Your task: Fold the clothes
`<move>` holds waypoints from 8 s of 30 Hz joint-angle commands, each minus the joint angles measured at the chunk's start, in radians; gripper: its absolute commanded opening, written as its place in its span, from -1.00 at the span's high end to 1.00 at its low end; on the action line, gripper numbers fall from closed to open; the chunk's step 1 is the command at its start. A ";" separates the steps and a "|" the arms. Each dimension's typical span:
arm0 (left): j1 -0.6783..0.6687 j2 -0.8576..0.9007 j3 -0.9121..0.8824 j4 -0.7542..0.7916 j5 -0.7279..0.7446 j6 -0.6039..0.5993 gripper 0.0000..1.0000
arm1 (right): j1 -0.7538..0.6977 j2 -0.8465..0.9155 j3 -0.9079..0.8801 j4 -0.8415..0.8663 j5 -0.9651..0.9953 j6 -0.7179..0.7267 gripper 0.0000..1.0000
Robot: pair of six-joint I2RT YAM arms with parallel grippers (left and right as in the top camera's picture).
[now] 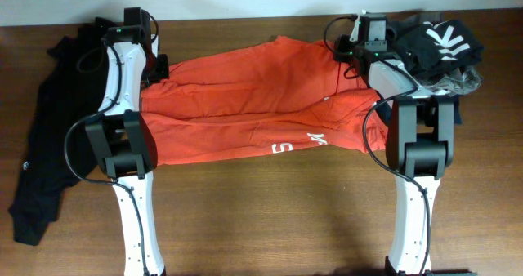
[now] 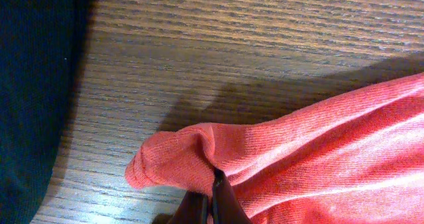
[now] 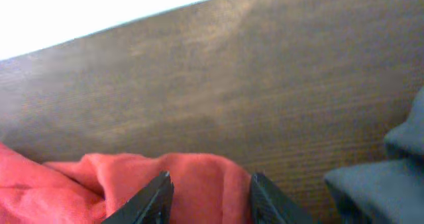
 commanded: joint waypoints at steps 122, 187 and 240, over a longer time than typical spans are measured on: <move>0.244 -0.424 0.039 -0.518 0.238 0.102 -0.98 | -0.064 -0.076 0.834 -1.576 -0.148 -0.388 -0.23; 0.237 -0.578 -0.928 0.096 0.262 0.163 -0.98 | -0.023 -0.325 0.678 -1.568 -0.102 -0.380 -0.62; 0.138 -0.672 -0.712 0.075 0.265 0.215 0.99 | -0.023 -0.323 0.460 -1.488 -0.107 -0.402 -0.62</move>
